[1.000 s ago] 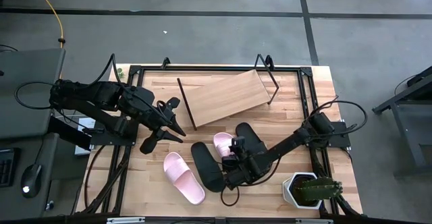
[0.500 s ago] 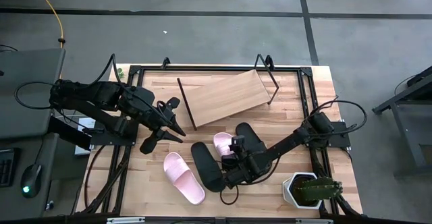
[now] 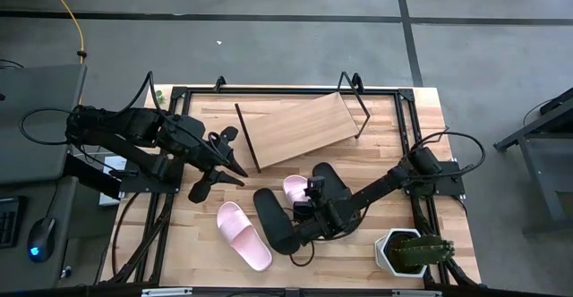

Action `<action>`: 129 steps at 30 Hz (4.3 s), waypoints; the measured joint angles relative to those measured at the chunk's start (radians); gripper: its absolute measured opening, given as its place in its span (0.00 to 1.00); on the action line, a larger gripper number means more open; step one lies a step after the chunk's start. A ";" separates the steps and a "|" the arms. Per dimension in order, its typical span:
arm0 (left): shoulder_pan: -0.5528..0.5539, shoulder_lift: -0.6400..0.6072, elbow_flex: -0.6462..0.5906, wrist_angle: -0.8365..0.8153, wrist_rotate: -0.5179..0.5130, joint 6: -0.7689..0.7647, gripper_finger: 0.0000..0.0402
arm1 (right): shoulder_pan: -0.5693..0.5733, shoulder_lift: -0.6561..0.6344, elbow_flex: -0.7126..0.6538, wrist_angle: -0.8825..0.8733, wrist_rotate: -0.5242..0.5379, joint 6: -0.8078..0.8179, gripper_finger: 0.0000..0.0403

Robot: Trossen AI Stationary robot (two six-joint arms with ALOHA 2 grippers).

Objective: Pick and place slides into the shelf
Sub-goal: Put the right pink slide on the shelf

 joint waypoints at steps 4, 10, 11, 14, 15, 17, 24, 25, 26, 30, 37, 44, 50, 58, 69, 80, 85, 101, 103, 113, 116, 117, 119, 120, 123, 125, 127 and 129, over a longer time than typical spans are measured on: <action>0.000 0.000 0.000 0.000 0.000 0.000 0.21 | -0.015 0.000 0.000 0.000 -0.017 -0.004 0.46; 0.000 0.000 0.000 -0.001 0.000 0.000 0.21 | -0.016 0.000 0.000 0.002 -0.008 -0.005 0.44; 0.000 0.000 0.000 -0.001 0.000 0.000 0.21 | -0.014 0.000 0.000 0.006 -0.011 -0.004 0.43; 0.000 0.000 0.000 -0.002 0.000 0.000 0.21 | -0.013 0.000 0.000 0.021 -0.036 -0.006 0.35; 0.000 0.000 0.000 -0.001 0.000 0.000 0.21 | -0.013 0.000 0.000 0.024 -0.047 -0.006 0.33; 0.000 0.000 0.000 -0.001 0.000 0.000 0.21 | -0.013 0.000 0.000 0.026 -0.058 0.000 0.26; 0.000 0.000 0.000 -0.002 0.000 0.000 0.21 | -0.013 0.000 0.000 0.026 -0.057 0.010 0.03; 0.000 0.000 0.000 -0.002 0.000 -0.001 0.21 | -0.013 0.000 0.000 0.026 -0.057 0.010 0.02; 0.000 0.000 0.000 -0.004 0.000 -0.001 0.21 | -0.013 0.000 0.000 0.026 -0.052 0.007 0.02; 0.000 0.000 0.000 -0.006 0.000 -0.001 0.21 | -0.013 0.000 0.000 0.025 -0.024 0.005 0.03; 0.000 0.000 0.000 -0.006 0.000 -0.001 0.21 | -0.013 0.000 0.000 0.025 -0.016 -0.016 0.01; 0.000 0.000 0.000 -0.006 0.000 -0.001 0.21 | -0.014 0.000 0.000 0.023 0.002 -0.036 0.00; 0.000 0.000 0.000 -0.006 0.000 -0.001 0.21 | -0.018 -0.009 0.000 -0.002 0.025 -0.041 0.00; 0.000 0.000 0.000 -0.005 0.000 -0.001 0.21 | -0.033 -0.064 0.000 -0.018 0.050 -0.055 0.00; 0.000 0.000 0.000 -0.006 0.000 -0.001 0.21 | -0.034 -0.126 0.000 -0.069 0.072 -0.069 0.00; 0.000 0.000 0.000 -0.008 0.000 -0.001 0.21 | -0.040 -0.201 0.000 -0.127 0.101 -0.080 0.00; 0.000 0.000 0.000 -0.008 0.000 -0.001 0.21 | -0.058 -0.253 0.000 -0.153 0.109 -0.093 0.00; 0.000 0.000 0.000 -0.008 0.000 0.000 0.21 | -0.155 -0.331 0.000 -0.164 0.113 -0.238 0.00; 0.000 0.000 0.000 -0.008 0.000 0.000 0.21 | -0.172 -0.331 0.000 -0.169 0.113 -0.252 0.00; 0.000 0.000 0.000 -0.008 0.000 0.000 0.21 | -0.231 -0.331 0.000 -0.172 0.108 -0.328 0.00; 0.000 0.000 0.000 -0.008 0.000 0.000 0.21 | -0.243 -0.331 0.000 -0.171 0.107 -0.344 0.00; 0.000 0.000 0.000 -0.008 0.000 0.000 0.21 | -0.247 -0.331 0.000 -0.169 0.105 -0.348 0.00; 0.000 0.000 0.000 -0.008 0.000 0.000 0.21 | -0.256 -0.331 0.000 -0.164 0.104 -0.357 0.00; 0.000 0.000 0.000 -0.008 0.000 0.000 0.21 | -0.260 -0.331 0.000 -0.163 0.103 -0.364 0.00; 0.000 0.000 0.000 -0.008 0.000 0.000 0.21 | -0.273 -0.331 0.000 -0.150 0.101 -0.385 0.00; 0.000 0.000 0.000 -0.008 0.000 0.000 0.21 | -0.283 -0.331 0.000 -0.131 0.086 -0.404 0.00; 0.000 0.000 0.000 -0.008 0.000 0.000 0.21 | -0.293 -0.331 0.000 -0.101 0.059 -0.428 0.00; 0.000 0.000 0.000 -0.008 0.000 0.001 0.21 | -0.302 -0.331 0.000 -0.069 0.045 -0.453 0.00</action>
